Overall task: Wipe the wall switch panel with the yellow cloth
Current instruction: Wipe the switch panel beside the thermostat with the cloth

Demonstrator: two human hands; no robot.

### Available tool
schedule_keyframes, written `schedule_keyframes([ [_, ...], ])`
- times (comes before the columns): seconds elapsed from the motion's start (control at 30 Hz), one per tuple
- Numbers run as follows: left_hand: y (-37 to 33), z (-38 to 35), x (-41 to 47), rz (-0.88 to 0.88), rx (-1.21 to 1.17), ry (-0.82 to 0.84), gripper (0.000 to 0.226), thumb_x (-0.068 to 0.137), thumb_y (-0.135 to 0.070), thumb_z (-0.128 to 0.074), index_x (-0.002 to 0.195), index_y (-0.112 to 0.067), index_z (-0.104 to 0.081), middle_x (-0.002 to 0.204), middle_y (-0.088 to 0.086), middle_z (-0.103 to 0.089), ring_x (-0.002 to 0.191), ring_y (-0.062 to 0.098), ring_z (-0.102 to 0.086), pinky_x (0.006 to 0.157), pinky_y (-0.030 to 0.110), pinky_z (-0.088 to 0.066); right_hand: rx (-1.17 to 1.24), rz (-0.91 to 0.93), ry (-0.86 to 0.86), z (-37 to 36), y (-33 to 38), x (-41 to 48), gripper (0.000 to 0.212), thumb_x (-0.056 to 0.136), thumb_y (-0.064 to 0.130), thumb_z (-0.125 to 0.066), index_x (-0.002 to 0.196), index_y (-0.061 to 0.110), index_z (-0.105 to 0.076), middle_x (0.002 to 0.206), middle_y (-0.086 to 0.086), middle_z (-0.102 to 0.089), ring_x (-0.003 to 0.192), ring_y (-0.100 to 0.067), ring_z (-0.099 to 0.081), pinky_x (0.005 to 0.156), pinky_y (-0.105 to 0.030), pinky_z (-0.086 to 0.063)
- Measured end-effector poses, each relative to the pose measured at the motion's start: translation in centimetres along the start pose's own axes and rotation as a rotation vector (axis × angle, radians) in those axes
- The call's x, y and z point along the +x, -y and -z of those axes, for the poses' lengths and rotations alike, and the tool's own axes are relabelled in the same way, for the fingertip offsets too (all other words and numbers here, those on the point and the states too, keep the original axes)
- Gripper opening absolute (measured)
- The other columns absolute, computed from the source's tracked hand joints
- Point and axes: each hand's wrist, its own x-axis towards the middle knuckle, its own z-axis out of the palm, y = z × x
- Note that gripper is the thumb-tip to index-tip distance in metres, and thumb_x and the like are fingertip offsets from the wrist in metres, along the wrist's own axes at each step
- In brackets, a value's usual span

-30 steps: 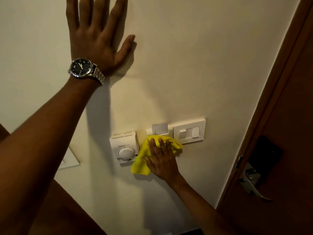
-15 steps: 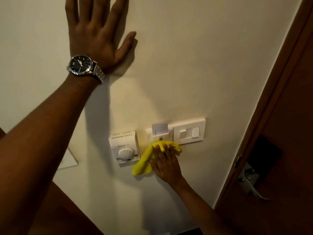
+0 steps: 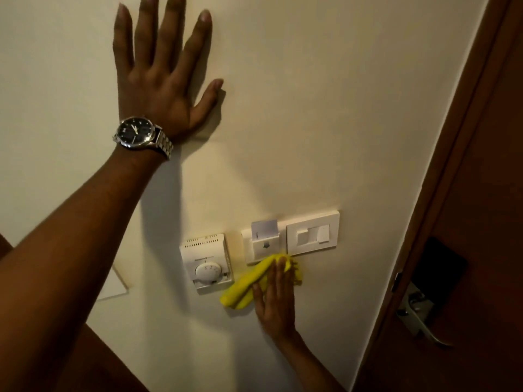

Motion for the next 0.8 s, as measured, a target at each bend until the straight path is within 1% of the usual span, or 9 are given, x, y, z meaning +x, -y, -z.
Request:
schedule_keyframes([
  [0.1,-0.2,-0.4,-0.2,0.01,0.011,-0.018,0.069,0.112,-0.065,-0.033,0.169,-0.025,-0.027,0.17,0.016,-0.033,0.155,0.045,-0.031,0.125,0.067,-0.026,0.184,-0.17,-0.08,-0.1,2.0,2.0,0.073,0.106,0.053,-0.028,0.159,0.012,0.001,0.168,-0.008,0.008,0.154,-0.034,0.006,0.122,-0.057,-0.019],
  [0.2,0.0,-0.4,-0.1,0.026,-0.001,-0.01,0.068,0.112,-0.066,-0.034,0.168,-0.028,-0.029,0.168,0.016,-0.037,0.154,0.044,-0.035,0.125,0.066,-0.028,0.101,-0.016,-0.083,-1.1,3.5,2.9,0.073,0.106,0.052,-0.03,0.158,0.008,-0.004,0.168,-0.011,0.004,0.154,-0.038,0.001,0.126,-0.046,-0.005],
  [0.3,0.0,0.1,0.1,0.011,-0.021,0.024,0.07,0.112,-0.066,-0.032,0.169,-0.025,-0.026,0.171,0.016,-0.031,0.156,0.045,-0.029,0.126,0.067,-0.025,-0.141,0.314,-0.062,-1.3,0.2,1.9,0.071,0.107,0.05,-0.029,0.159,0.009,-0.003,0.168,-0.008,0.005,0.154,-0.034,0.002,0.118,-0.053,-0.02],
  [0.37,0.0,0.4,0.1,0.006,-0.022,0.039,0.071,0.112,-0.065,-0.03,0.17,-0.024,-0.025,0.172,0.017,-0.027,0.157,0.046,-0.026,0.127,0.068,-0.022,-0.212,0.424,-0.081,-0.6,-2.1,1.9,0.07,0.107,0.047,-0.032,0.159,0.01,-0.004,0.168,-0.007,0.004,0.155,-0.031,-0.001,0.11,-0.054,-0.032],
  [0.43,0.0,0.5,0.1,0.015,-0.02,0.04,0.07,0.112,-0.066,-0.028,0.169,-0.024,-0.025,0.172,0.016,-0.027,0.157,0.045,-0.026,0.127,0.067,-0.022,-0.172,0.362,-0.107,0.0,-2.2,2.8,0.07,0.106,0.047,-0.034,0.159,0.012,-0.006,0.169,-0.006,0.004,0.155,-0.031,-0.002,0.112,-0.054,-0.031],
  [0.53,-0.1,0.2,-0.2,0.038,-0.043,0.04,0.068,0.111,-0.069,-0.027,0.164,-0.026,-0.034,0.165,0.015,-0.042,0.15,0.041,-0.04,0.124,0.059,-0.031,-0.047,0.161,-0.159,-0.2,1.7,5.0,0.071,0.106,0.049,-0.036,0.159,0.009,-0.01,0.168,-0.007,-0.002,0.154,-0.038,-0.006,0.123,-0.056,-0.016],
  [0.6,-0.1,-0.1,-0.8,0.073,-0.073,0.073,0.067,0.11,-0.073,-0.024,0.154,-0.026,-0.043,0.155,0.012,-0.052,0.14,0.036,-0.049,0.118,0.05,-0.036,-0.026,0.162,-0.161,-0.4,3.5,6.2,0.07,0.106,0.047,-0.037,0.157,0.004,-0.015,0.167,-0.009,-0.008,0.153,-0.039,-0.006,0.125,-0.055,-0.006],
  [0.7,0.0,-0.3,-1.0,0.112,-0.101,0.105,0.069,0.11,-0.075,-0.021,0.144,-0.022,-0.05,0.146,0.013,-0.057,0.133,0.034,-0.053,0.113,0.045,-0.038,-0.182,0.442,-0.114,0.6,0.9,5.4,0.069,0.105,0.043,-0.039,0.156,0.004,-0.013,0.167,-0.009,-0.003,0.155,-0.033,0.004,0.123,-0.051,-0.009],
  [0.8,0.0,-0.3,-0.7,0.092,-0.093,0.087,0.066,0.11,-0.073,-0.021,0.145,-0.023,-0.046,0.147,0.012,-0.055,0.133,0.034,-0.052,0.113,0.047,-0.039,-0.365,0.723,-0.054,2.9,-3.1,5.0,0.085,0.098,0.042,-0.052,0.158,0.007,-0.002,0.167,-0.006,0.014,0.154,-0.029,0.012,0.12,-0.05,-0.013],
])
